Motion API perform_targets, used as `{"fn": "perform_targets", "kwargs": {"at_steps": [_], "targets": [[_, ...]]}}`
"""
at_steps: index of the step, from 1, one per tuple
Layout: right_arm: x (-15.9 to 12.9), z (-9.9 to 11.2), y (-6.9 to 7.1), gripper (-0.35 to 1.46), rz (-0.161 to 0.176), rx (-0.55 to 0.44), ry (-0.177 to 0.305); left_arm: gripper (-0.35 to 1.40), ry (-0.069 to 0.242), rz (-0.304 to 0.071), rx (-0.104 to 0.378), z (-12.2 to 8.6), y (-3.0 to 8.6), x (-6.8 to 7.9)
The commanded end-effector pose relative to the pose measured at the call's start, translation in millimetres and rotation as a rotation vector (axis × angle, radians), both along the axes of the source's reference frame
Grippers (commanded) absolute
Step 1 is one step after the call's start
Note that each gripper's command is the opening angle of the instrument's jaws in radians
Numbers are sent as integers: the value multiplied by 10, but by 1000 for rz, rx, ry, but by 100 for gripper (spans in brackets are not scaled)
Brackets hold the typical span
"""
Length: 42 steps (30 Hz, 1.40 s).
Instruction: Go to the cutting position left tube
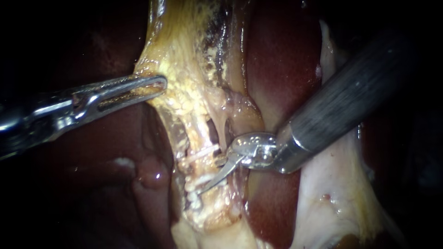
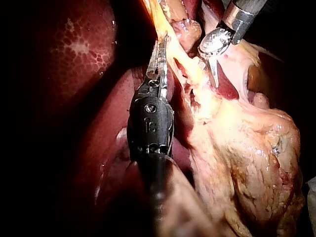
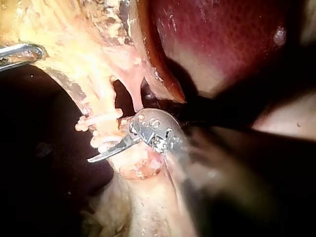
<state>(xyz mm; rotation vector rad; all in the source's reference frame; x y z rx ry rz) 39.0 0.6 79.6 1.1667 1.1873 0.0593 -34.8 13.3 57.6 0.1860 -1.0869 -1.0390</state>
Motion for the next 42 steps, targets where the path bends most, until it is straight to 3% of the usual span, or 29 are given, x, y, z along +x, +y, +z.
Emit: {"fn": "perform_targets", "kwargs": {"at_steps": [1, 10, 20, 26, 36, 42], "targets": [[0, 0, 0, 114, 2, -1, 0, -35, 0, 0, 0, 0, 0, 0], [1, -1, 1, 114, 3, -5, 4, -35, 0, 0, 0, 0, -1, 0], [-5, -4, 16, 114, 17, -16, 17, -35, 3, 1, 1, 0, -1, -1], [-2, -6, 12, 114, 16, -17, 17, -35, 3, 0, 0, 1, -2, -2], [22, -4, -7, 114, 4, -13, 39, -35, 4, -1, -1, 2, -2, -4], [32, 0, -9, 114, 13, 12, 42, -35, 7, -1, 1, 2, -2, -7]]}}
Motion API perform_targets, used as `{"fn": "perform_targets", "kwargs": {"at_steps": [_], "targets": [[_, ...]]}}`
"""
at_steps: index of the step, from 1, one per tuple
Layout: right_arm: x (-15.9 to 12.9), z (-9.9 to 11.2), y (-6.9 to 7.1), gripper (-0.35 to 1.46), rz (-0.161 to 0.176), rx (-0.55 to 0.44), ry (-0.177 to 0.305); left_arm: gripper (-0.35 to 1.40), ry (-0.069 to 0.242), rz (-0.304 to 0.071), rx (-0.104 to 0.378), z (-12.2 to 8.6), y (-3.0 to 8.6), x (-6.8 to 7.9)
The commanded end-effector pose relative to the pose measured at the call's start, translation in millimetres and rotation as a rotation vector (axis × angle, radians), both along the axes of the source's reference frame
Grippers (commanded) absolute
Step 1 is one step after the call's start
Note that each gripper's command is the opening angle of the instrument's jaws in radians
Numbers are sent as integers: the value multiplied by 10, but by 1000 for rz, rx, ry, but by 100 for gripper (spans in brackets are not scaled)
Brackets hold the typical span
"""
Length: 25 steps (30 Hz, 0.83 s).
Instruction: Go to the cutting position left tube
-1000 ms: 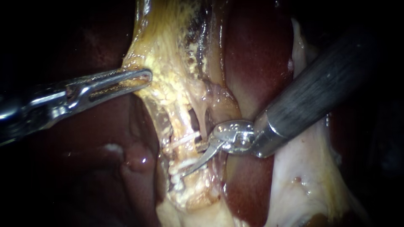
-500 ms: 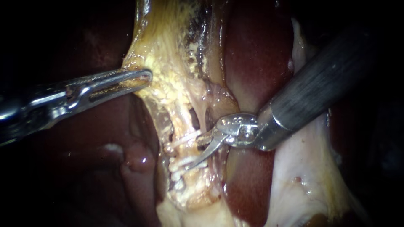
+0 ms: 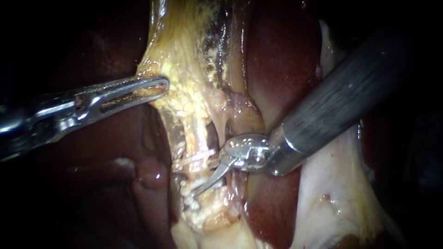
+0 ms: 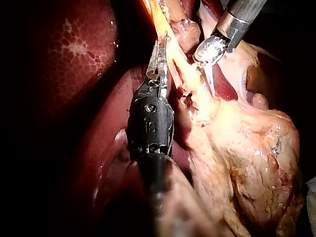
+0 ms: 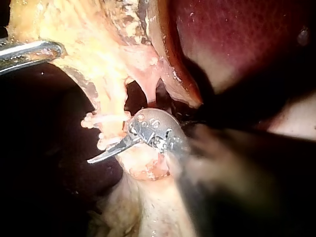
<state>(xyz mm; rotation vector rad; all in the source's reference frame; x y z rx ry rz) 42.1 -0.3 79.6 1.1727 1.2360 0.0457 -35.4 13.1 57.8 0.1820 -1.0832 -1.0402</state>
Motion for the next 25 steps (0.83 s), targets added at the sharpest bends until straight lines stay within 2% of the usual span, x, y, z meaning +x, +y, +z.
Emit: {"fn": "perform_targets", "kwargs": {"at_steps": [1, 6, 25], "targets": [[2, 0, 0, 113, 3, 19, -7, -35, 2, 1, 1, 0, 0, 0], [6, 0, 2, 109, 9, 65, -20, -35, 3, 0, 1, 1, -1, -2], [3, 3, 4, 109, 3, 91, -43, -35, 3, 0, 1, 1, -1, -2]]}}
